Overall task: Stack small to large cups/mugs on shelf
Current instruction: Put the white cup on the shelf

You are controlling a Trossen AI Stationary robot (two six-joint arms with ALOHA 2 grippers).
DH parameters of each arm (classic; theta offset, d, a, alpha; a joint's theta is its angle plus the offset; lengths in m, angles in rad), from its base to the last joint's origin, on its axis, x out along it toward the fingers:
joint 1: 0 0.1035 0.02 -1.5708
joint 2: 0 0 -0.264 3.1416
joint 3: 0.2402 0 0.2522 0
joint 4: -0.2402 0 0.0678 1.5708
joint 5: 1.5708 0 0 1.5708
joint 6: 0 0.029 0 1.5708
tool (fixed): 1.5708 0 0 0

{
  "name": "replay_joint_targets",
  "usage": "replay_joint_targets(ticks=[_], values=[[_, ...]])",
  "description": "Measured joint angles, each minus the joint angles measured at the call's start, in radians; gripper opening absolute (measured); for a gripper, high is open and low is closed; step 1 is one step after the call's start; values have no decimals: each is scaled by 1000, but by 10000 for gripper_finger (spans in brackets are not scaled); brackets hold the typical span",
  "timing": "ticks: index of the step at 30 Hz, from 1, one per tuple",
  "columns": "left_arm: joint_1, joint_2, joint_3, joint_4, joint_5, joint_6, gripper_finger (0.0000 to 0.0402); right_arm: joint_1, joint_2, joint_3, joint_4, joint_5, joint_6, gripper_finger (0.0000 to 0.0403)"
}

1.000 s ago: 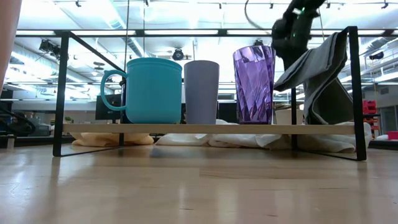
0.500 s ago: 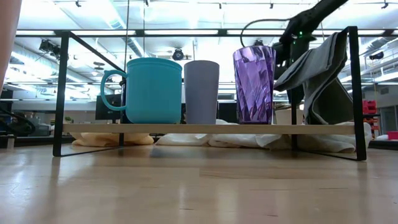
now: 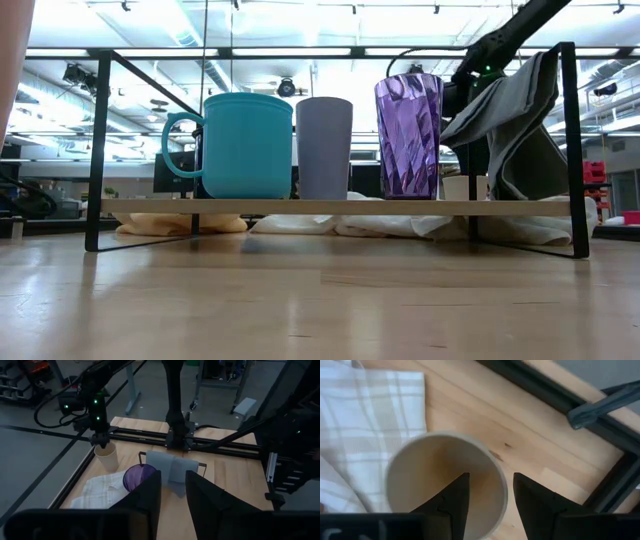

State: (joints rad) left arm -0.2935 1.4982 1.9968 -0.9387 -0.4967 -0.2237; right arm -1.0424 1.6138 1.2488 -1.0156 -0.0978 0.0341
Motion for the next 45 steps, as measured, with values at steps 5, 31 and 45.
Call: replay_joint_targets(ticks=[5,31,45], values=[[0,0,0,0,0,0,90,-4,0,-18,16,0,-1,158],[0,0,0,0,0,-8,92,-13,45,-19,72,-1,-53,34],[9,0,0,-2,0,0,88,-16,17,40,-3,-3,-61,3]])
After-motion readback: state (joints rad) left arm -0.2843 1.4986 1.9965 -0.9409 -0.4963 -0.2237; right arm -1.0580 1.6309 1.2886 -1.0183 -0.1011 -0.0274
